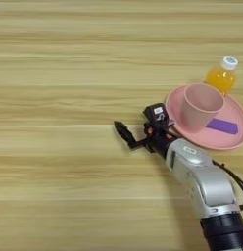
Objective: Move the objects on the table
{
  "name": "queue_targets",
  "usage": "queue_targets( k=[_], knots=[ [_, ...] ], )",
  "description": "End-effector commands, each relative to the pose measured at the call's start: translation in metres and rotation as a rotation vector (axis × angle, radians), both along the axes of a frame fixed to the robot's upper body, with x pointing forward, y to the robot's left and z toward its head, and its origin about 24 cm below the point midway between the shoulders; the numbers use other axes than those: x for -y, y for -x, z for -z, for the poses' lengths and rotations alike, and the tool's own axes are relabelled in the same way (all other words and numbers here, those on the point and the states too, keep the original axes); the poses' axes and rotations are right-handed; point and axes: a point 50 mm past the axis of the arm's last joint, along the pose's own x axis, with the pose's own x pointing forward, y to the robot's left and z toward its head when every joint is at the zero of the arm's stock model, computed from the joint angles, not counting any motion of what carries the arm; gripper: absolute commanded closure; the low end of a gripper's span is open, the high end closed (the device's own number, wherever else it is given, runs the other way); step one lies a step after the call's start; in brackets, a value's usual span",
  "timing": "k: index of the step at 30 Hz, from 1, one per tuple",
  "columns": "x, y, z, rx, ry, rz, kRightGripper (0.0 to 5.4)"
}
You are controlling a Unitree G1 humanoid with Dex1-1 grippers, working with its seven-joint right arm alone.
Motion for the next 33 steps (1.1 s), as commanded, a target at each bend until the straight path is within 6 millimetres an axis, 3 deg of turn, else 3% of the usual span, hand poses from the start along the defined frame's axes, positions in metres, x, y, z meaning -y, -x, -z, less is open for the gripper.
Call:
queue_targets(
  k=[1,6,12,23,33],
  knots=[
    [-0.002,-0.010,-0.029,0.164,-0.012,-0.009,0.03],
    [0.009,-0.005,-0.039,0.250,-0.028,0.004,0.03],
    [0.027,0.016,-0.041,0.281,-0.118,-0.053,0.03],
    [0.041,0.052,-0.010,0.184,-0.140,-0.059,0.03],
    [0.049,0.065,0.007,0.139,-0.130,0.009,0.03]
  ],
)
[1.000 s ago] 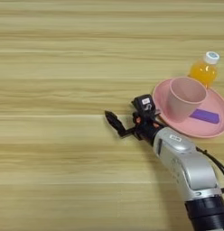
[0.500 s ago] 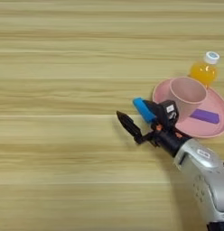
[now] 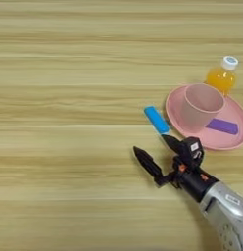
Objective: Move the objects on the table
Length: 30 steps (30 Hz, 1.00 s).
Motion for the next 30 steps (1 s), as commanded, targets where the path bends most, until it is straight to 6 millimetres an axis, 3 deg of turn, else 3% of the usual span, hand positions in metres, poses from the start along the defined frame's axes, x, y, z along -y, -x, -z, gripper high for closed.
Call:
queue_targets(
  k=[1,9,30],
  knots=[
    [0.006,-0.005,-0.009,0.071,0.024,0.048,0.03],
    [0.010,-0.006,0.000,0.050,0.027,0.120,0.03],
    [-0.002,-0.030,0.015,0.040,0.088,0.224,0.03]
  ],
)
